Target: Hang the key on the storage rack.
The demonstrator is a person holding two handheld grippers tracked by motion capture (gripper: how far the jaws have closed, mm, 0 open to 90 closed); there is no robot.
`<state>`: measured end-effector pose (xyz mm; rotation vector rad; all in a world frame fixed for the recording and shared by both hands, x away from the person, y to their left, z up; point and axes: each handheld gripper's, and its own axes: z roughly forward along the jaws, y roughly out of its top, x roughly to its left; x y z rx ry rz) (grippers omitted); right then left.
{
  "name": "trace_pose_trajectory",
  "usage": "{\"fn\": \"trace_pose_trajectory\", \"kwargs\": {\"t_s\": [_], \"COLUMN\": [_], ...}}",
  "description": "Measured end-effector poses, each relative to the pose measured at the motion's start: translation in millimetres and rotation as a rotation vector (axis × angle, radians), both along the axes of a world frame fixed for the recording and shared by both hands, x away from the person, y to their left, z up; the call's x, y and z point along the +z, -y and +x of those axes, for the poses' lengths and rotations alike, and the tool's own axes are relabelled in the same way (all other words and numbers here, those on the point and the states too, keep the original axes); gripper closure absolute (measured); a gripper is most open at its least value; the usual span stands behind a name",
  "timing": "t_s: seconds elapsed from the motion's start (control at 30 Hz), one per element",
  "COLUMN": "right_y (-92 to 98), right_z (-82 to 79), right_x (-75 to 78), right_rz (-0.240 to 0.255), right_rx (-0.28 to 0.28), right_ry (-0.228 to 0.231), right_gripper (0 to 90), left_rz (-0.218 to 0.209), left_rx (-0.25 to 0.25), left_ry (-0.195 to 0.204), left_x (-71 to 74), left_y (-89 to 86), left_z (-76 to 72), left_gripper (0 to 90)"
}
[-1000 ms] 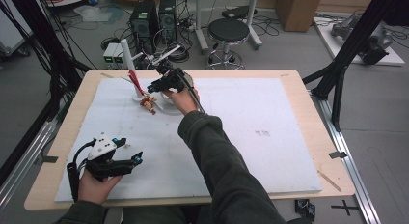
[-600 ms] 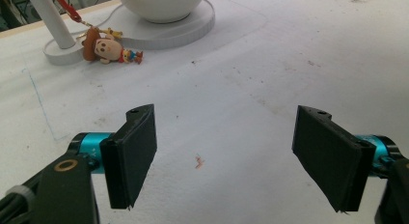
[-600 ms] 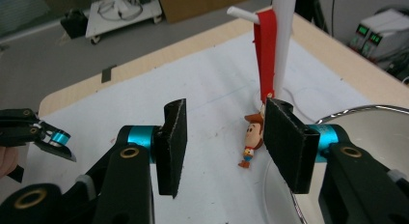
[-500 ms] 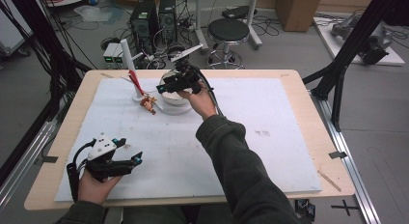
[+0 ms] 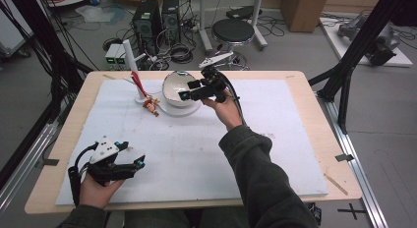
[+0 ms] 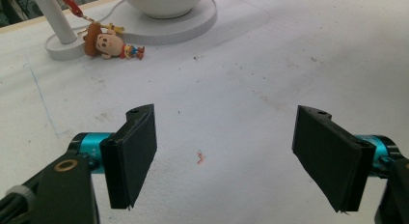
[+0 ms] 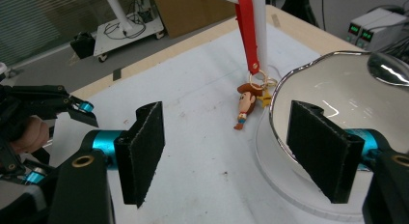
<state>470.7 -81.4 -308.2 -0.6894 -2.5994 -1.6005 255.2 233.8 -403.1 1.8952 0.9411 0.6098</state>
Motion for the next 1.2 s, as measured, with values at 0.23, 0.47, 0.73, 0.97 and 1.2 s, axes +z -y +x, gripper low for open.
{"fn": "trace_pose_trajectory", "kwargs": {"t_s": [0.23, 0.47, 0.73, 0.97, 1.2], "right_y": [14.1, 26.8, 35.6, 48.7, 65.0], "right_z": [-12.1, -17.9, -25.2, -31.4, -36.9], "right_x": [-0.6, -7.2, -16.5, -15.4, -16.9], "right_rz": [-0.006, -0.013, -0.016, -0.015, -0.007], "right_rx": [-0.015, -0.036, -0.04, -0.07, -0.084], "right_ry": [0.039, 0.04, 0.031, 0.069, 0.071], "right_gripper": [27.2, 22.0, 18.1, 16.3, 13.9], "left_rz": [0.0, -0.004, -0.007, -0.006, -0.002], "left_rx": [0.005, 0.003, 0.003, 0.0, 0.001], "left_ry": [0.004, -0.001, -0.004, -0.009, -0.01], "left_x": [0.0, -0.3, -0.5, -1.1, -1.0], "left_y": [1.3, 2.3, 3.5, 4.9, 5.7], "left_z": [1.8, 3.4, 4.9, 6.0, 6.8], "left_gripper": [24.1, 24.1, 24.0, 24.0, 24.0]}}
